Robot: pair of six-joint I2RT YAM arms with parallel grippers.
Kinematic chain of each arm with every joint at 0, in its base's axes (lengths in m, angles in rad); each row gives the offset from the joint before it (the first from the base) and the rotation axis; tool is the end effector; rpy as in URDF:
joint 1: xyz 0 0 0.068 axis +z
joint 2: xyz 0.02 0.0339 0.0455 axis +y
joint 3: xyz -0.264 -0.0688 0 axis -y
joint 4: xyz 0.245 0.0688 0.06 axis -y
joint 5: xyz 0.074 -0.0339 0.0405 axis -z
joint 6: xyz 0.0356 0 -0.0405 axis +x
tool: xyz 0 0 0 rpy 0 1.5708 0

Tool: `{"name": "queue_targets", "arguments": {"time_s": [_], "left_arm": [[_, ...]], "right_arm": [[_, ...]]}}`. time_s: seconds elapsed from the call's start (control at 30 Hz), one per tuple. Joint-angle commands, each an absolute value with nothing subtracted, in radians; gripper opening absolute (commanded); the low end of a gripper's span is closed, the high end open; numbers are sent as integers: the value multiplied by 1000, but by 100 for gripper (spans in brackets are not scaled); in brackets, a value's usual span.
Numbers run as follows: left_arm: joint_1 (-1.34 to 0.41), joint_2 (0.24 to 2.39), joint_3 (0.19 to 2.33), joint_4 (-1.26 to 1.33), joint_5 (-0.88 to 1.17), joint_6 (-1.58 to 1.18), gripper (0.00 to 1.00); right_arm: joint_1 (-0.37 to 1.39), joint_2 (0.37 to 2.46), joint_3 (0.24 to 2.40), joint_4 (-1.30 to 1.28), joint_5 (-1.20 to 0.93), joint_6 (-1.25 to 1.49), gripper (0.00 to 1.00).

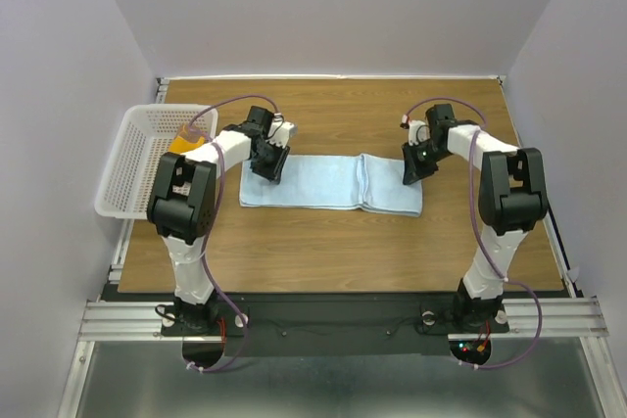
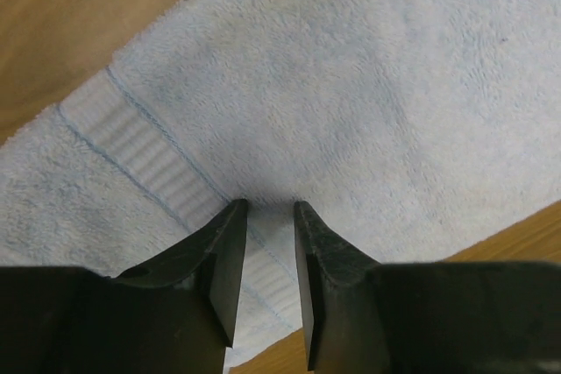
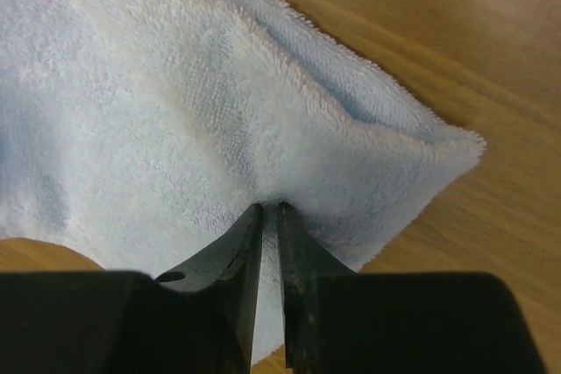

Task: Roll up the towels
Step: Fold the towel

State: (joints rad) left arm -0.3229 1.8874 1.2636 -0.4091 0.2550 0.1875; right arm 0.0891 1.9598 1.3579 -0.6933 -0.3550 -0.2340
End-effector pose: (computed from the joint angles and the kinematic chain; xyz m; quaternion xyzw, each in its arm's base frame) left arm 0.3686 -0.1328 0.1768 0.2741 0.9167 -0.1401 0.2547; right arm 0.3826 0.0466 0.1652 -0.1808 0.9584 0.1646 0.1475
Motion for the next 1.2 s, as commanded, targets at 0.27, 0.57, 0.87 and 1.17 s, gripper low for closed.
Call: {"name": "queue_targets", "arguments": {"time_s": [0.27, 0.57, 0.87, 1.17], "left_arm": [[-318, 2371, 2019, -492, 258, 221, 44], [-324, 2171, 1937, -394, 300, 229, 71], [-371, 1962, 1554, -341, 393, 158, 51], [-388, 2071, 1535, -319, 377, 147, 44]], "right_arm": [[182, 1810, 1101, -913, -736, -391, 19], [177, 1706, 1221, -957, -821, -364, 27], [149, 1807, 1246, -847, -663, -322, 20], [147, 1864, 1128, -785, -725, -279, 14]]}}
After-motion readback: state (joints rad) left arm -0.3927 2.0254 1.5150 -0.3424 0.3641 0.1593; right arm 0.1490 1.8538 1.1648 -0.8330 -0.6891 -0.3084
